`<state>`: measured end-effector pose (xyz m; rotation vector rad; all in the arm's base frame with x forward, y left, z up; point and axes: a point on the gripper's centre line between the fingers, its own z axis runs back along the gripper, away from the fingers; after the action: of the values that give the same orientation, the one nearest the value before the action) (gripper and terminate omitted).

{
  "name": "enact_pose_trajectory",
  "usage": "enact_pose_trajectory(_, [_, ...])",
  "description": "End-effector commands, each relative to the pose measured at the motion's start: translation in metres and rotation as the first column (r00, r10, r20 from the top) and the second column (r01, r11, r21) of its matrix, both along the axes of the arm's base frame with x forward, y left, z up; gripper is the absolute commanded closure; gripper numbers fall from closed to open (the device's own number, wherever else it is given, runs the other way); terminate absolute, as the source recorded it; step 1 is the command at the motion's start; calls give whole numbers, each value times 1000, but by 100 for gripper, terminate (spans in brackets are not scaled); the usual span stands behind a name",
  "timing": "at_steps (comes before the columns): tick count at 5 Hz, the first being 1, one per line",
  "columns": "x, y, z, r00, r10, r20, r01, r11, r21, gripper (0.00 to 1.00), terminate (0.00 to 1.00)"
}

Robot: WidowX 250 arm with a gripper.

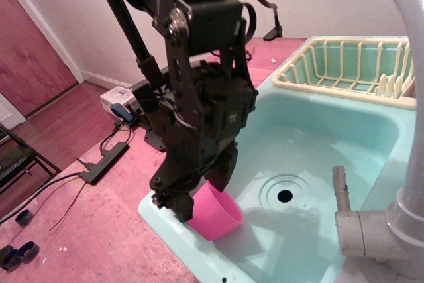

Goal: Flip cup upright

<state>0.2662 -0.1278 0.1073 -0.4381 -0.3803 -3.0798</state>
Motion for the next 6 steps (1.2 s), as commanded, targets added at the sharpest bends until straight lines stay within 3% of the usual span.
enact_pose_trajectory(1, [-6, -2, 7, 999, -11, 41, 11, 1000, -10, 0, 0])
enact_pose_trajectory(2, [-9, 1, 9, 999, 9, 49, -10, 1000, 13, 100, 0])
enact_pose_trajectory(4, [-2, 0, 14, 999, -17, 52, 15, 999, 36, 100, 0])
enact_pose_trajectory(6, [6, 8, 19, 995, -71, 71, 64, 993, 98, 100, 0])
